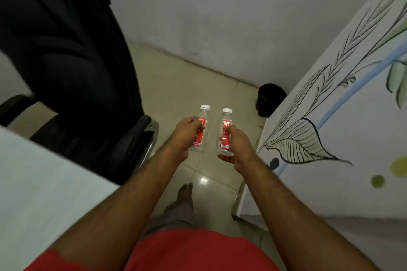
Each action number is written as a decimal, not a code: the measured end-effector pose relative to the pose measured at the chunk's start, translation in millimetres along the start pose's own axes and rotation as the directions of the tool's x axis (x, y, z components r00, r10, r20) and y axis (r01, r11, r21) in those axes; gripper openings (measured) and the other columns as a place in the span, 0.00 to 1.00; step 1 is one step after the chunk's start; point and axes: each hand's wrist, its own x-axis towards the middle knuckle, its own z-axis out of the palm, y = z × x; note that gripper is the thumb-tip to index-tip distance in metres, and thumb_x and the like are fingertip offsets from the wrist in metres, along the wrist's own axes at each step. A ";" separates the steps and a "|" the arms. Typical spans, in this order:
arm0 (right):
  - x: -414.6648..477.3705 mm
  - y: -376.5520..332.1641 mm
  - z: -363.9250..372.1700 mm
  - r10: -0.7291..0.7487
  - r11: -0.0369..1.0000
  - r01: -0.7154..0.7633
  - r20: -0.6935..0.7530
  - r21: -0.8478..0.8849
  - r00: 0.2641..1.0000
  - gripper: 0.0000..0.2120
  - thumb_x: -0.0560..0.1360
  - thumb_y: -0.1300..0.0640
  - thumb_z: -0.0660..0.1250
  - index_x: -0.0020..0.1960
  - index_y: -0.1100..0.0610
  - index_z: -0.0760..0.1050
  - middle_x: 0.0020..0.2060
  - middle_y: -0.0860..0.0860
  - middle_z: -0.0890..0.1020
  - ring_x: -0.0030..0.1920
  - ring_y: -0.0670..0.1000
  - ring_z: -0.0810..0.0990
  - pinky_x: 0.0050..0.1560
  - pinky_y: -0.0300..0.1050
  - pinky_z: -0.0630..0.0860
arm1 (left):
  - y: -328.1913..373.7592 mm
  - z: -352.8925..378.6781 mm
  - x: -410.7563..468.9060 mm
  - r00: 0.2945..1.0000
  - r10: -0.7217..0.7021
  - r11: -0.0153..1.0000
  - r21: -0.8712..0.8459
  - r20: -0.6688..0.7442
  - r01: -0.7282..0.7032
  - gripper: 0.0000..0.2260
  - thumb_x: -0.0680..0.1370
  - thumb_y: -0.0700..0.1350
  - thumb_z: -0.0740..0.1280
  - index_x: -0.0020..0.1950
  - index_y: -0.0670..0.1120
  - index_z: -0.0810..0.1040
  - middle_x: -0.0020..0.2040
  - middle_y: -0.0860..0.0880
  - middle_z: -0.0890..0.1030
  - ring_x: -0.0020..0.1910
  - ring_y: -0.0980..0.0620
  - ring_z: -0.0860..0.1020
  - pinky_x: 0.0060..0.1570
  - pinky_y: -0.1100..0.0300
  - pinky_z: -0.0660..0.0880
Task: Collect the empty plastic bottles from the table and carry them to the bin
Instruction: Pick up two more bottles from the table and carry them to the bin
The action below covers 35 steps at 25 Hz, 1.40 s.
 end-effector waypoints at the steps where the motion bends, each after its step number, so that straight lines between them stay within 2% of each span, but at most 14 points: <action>1: 22.3 -19.8 4.4 0.008 1.000 -0.008 -0.012 0.005 1.000 0.16 0.80 0.46 0.60 0.60 0.55 0.77 0.51 0.55 0.85 0.47 0.54 0.84 0.42 0.47 0.80 | 19.2 2.7 28.1 0.999 -0.020 1.000 0.021 0.034 0.020 0.09 0.77 0.37 0.60 0.44 0.47 0.77 0.37 0.49 0.78 0.33 0.54 0.76 0.33 0.61 0.74; 4: 84.8 -82.0 6.5 0.004 0.998 -0.002 -0.041 0.061 0.999 0.15 0.79 0.46 0.62 0.61 0.54 0.76 0.50 0.53 0.85 0.47 0.53 0.84 0.39 0.46 0.80 | 72.6 23.4 116.0 0.992 -0.047 0.997 0.059 0.121 0.040 0.08 0.76 0.37 0.61 0.41 0.47 0.76 0.33 0.51 0.78 0.26 0.58 0.76 0.27 0.65 0.73; 6: 118.8 -111.1 0.5 0.019 0.995 -0.014 -0.060 0.096 0.998 0.16 0.78 0.45 0.63 0.60 0.53 0.76 0.51 0.53 0.85 0.48 0.53 0.85 0.39 0.46 0.80 | 101.3 40.8 161.4 0.983 -0.075 0.993 0.108 0.170 0.057 0.07 0.75 0.36 0.62 0.42 0.46 0.78 0.33 0.52 0.79 0.29 0.56 0.77 0.31 0.63 0.73; 8: 163.9 -137.0 -12.3 0.023 0.990 -0.006 -0.111 0.144 0.994 0.17 0.78 0.43 0.64 0.60 0.52 0.77 0.52 0.52 0.86 0.50 0.54 0.85 0.40 0.47 0.80 | 125.3 70.2 215.1 0.964 -0.097 0.985 0.165 0.247 0.057 0.08 0.74 0.36 0.64 0.49 0.43 0.80 0.38 0.49 0.80 0.34 0.53 0.78 0.36 0.60 0.75; 11: 236.6 -171.0 -43.0 0.024 0.976 0.017 -0.188 0.215 0.982 0.16 0.78 0.44 0.65 0.60 0.52 0.77 0.53 0.53 0.85 0.50 0.52 0.85 0.41 0.46 0.79 | 153.5 125.2 300.5 0.943 -0.114 0.965 0.260 0.312 0.031 0.11 0.73 0.37 0.67 0.54 0.40 0.79 0.43 0.45 0.81 0.36 0.52 0.79 0.34 0.61 0.74; 14: 309.4 -191.3 -76.7 0.019 0.954 0.065 -0.273 0.293 0.962 0.17 0.77 0.48 0.68 0.64 0.53 0.76 0.54 0.54 0.85 0.48 0.51 0.85 0.38 0.43 0.79 | 169.2 175.0 381.3 0.929 -0.156 0.936 0.350 0.336 0.030 0.17 0.72 0.39 0.72 0.60 0.41 0.78 0.48 0.43 0.84 0.39 0.51 0.82 0.33 0.59 0.76; 16: 371.4 -207.8 -109.2 0.065 0.941 0.054 -0.333 0.335 0.941 0.21 0.76 0.48 0.71 0.66 0.52 0.74 0.56 0.55 0.84 0.51 0.53 0.85 0.39 0.44 0.80 | 180.7 224.4 441.7 0.918 -0.201 0.903 0.427 0.343 0.038 0.18 0.72 0.39 0.73 0.61 0.40 0.77 0.50 0.42 0.83 0.41 0.49 0.83 0.36 0.57 0.77; 20: 460.1 -248.5 -165.2 0.153 0.894 0.048 -0.404 0.445 0.902 0.22 0.75 0.49 0.72 0.66 0.52 0.72 0.56 0.55 0.83 0.50 0.55 0.85 0.35 0.43 0.81 | 212.3 314.0 530.5 0.887 -0.286 0.851 0.521 0.362 0.061 0.19 0.72 0.38 0.74 0.62 0.41 0.75 0.48 0.42 0.82 0.41 0.48 0.82 0.40 0.54 0.79; 24: 523.3 -283.3 -206.7 0.277 0.863 -0.005 -0.464 0.506 0.841 0.19 0.74 0.48 0.73 0.61 0.51 0.72 0.55 0.54 0.82 0.52 0.56 0.84 0.43 0.50 0.83 | 234.3 382.0 596.9 0.867 -0.321 0.774 0.633 0.381 0.009 0.18 0.72 0.42 0.75 0.60 0.44 0.76 0.52 0.41 0.82 0.49 0.44 0.83 0.48 0.48 0.82; 28: 604.1 -303.1 -241.6 0.395 0.804 -0.027 -0.499 0.594 0.772 0.12 0.77 0.50 0.69 0.57 0.51 0.73 0.53 0.55 0.83 0.51 0.56 0.83 0.41 0.48 0.80 | 237.7 449.1 676.2 0.839 -0.316 0.696 0.709 0.443 -0.113 0.18 0.72 0.44 0.76 0.58 0.45 0.76 0.52 0.43 0.81 0.46 0.46 0.82 0.42 0.53 0.80; 32: 691.9 -311.8 -264.6 0.504 0.731 -0.027 -0.513 0.682 0.695 0.07 0.78 0.53 0.69 0.54 0.52 0.75 0.54 0.57 0.83 0.53 0.59 0.83 0.45 0.50 0.80 | 228.8 511.8 767.5 0.779 -0.389 0.568 0.794 0.492 -0.218 0.18 0.73 0.45 0.74 0.61 0.43 0.76 0.54 0.44 0.80 0.49 0.45 0.81 0.48 0.51 0.80; 35: 752.5 -304.6 -283.4 0.608 0.616 0.009 -0.482 0.788 0.631 0.08 0.78 0.57 0.69 0.57 0.54 0.76 0.52 0.55 0.82 0.49 0.56 0.82 0.41 0.46 0.77 | 211.1 560.2 834.5 0.708 -0.489 0.443 0.844 0.509 -0.301 0.14 0.73 0.41 0.74 0.57 0.42 0.78 0.56 0.37 0.82 0.50 0.41 0.81 0.51 0.48 0.80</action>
